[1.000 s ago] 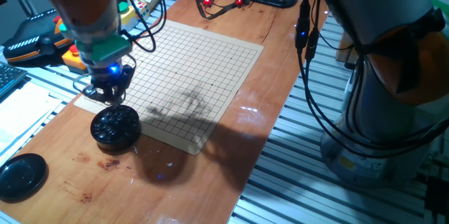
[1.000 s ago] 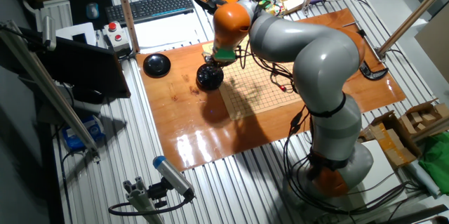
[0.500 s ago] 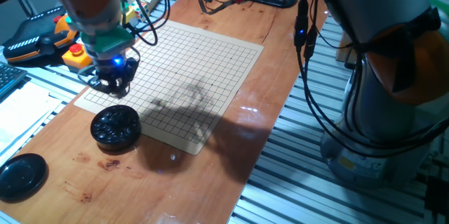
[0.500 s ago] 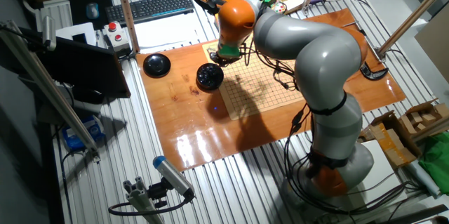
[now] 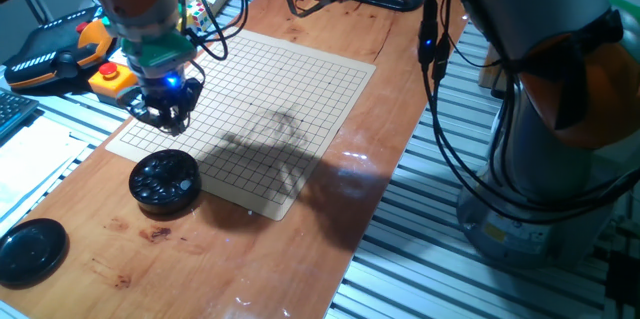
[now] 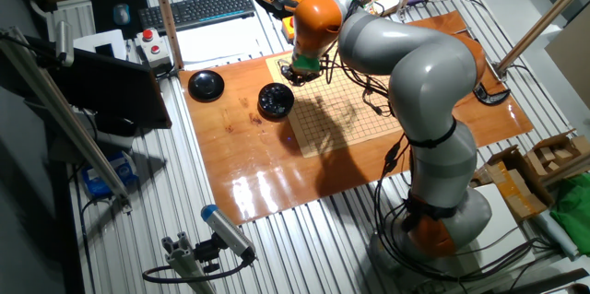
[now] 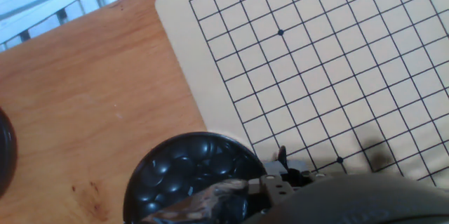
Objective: Play the first move as black on the 3-4 point in the upper right corner of the Go board
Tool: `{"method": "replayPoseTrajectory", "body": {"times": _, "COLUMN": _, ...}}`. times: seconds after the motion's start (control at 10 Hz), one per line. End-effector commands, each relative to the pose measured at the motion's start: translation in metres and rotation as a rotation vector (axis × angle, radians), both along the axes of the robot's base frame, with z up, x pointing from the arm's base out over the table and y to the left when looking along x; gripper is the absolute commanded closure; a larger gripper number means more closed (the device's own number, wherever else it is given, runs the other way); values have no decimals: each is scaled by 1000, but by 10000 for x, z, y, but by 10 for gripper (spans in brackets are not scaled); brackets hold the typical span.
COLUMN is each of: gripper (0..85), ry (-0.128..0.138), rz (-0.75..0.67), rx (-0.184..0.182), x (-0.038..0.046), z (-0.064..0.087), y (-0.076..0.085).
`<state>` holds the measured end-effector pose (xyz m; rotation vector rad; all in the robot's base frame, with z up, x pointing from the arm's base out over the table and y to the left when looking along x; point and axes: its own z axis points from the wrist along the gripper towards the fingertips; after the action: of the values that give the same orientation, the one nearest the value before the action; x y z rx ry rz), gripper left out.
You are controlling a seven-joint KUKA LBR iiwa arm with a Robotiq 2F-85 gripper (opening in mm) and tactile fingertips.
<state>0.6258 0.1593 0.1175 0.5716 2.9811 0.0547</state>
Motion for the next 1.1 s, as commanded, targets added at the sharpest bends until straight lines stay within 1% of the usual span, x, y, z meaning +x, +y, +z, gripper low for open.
{"method": "replayPoseTrajectory", "body": {"times": 0.0, "gripper": 840, "ry": 0, "rz": 1, "rx": 2, "x": 1, "z": 1, "y": 0}}
{"method": "replayPoseTrajectory", "body": {"times": 0.1, "gripper": 840, "ry": -6, "rz": 1, "rx": 12, "x": 1, "z": 1, "y": 0}}
{"method": "replayPoseTrajectory", "body": {"times": 0.3, "gripper": 840, "ry": 5, "rz": -14, "rx": 34, "x": 1, "z": 1, "y": 0}}
{"method": "replayPoseTrajectory", "body": {"times": 0.5, "gripper": 840, "ry": 9, "rz": 12, "rx": -4, "x": 1, "z": 1, "y": 0}}
{"method": "replayPoseTrajectory", "body": {"times": 0.6, "gripper": 840, "ry": 6, "rz": 14, "rx": -3, "x": 1, "z": 1, "y": 0}}
{"method": "replayPoseTrajectory", "body": {"times": 0.8, "gripper": 840, "ry": -3, "rz": 10, "rx": 11, "x": 1, "z": 1, "y": 0}}
{"method": "replayPoseTrajectory", "body": {"times": 0.9, "gripper": 840, "ry": -7, "rz": 13, "rx": 12, "x": 1, "z": 1, "y": 0}}
{"method": "replayPoseTrajectory", "body": {"times": 1.0, "gripper": 840, "ry": -7, "rz": 16, "rx": 6, "x": 1, "z": 1, "y": 0}}
